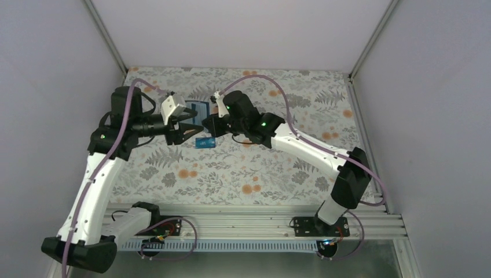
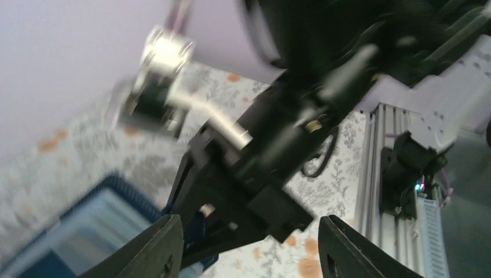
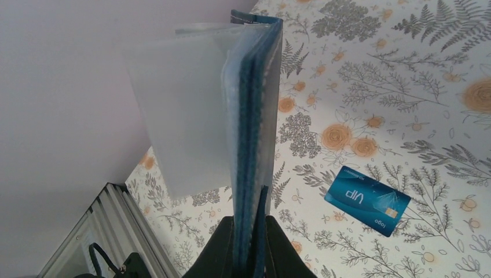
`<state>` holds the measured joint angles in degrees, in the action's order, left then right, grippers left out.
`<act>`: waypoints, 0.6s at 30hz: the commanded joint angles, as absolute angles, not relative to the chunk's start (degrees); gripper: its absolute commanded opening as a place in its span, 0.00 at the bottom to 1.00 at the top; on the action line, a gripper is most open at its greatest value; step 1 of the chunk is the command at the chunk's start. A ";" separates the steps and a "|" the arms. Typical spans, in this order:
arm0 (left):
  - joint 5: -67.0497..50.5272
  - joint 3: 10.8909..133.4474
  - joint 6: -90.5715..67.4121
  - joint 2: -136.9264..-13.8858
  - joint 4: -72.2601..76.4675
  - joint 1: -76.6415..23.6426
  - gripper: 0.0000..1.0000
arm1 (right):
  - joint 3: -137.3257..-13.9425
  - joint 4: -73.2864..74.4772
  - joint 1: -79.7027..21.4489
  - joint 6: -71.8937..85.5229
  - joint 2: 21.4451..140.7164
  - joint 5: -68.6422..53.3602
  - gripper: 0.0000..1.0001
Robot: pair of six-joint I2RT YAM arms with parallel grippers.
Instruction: Take the credit cards out of the card holder
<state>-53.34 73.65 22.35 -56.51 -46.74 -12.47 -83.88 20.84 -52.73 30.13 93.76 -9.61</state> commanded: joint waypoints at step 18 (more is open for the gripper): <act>-61.25 64.18 11.17 -57.38 -39.96 2.90 0.41 | -87.13 13.20 -51.27 20.49 89.63 -30.14 0.04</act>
